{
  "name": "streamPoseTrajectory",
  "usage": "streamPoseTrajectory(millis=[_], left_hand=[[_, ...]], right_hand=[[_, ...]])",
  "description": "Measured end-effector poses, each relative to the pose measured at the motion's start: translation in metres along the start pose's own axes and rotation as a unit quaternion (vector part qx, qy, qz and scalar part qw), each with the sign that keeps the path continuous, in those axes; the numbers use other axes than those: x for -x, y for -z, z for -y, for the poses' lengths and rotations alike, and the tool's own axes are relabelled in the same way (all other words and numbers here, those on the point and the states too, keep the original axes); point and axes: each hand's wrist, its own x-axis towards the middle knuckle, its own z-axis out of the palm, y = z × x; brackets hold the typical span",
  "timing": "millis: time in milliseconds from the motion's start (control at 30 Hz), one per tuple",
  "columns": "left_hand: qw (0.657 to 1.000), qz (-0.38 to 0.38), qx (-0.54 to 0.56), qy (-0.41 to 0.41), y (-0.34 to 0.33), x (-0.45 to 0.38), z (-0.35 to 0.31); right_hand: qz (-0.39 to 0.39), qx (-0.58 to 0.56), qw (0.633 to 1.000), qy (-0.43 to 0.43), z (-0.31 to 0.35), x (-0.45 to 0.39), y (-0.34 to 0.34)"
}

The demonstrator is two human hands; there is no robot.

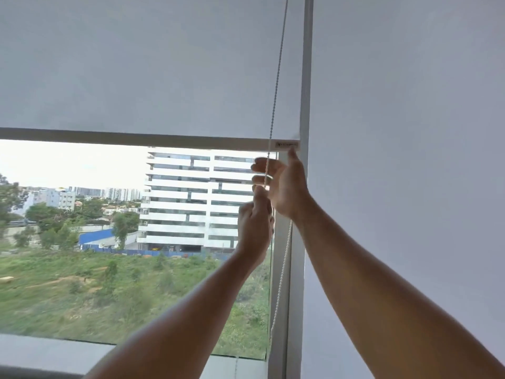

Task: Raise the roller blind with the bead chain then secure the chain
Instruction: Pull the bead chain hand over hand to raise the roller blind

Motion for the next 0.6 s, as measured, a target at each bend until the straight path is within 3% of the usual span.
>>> streamPoseTrajectory(millis=[100, 300, 433, 600], left_hand=[[0.999, 0.018, 0.017, 0.032, 0.003, 0.015, 0.014], [0.996, 0.072, -0.026, 0.044, 0.007, 0.012, 0.01], [0.988, 0.104, -0.071, 0.095, 0.014, -0.001, -0.002], [0.986, 0.071, -0.098, 0.117, 0.02, -0.028, -0.031]], right_hand=[[0.004, 0.009, 1.0, -0.001, 0.031, -0.005, -0.021], [-0.135, 0.053, 0.989, 0.031, 0.042, -0.006, -0.047], [-0.129, 0.019, 0.986, 0.106, 0.035, -0.001, -0.049], [-0.127, 0.013, 0.979, 0.156, 0.035, 0.014, -0.049]])
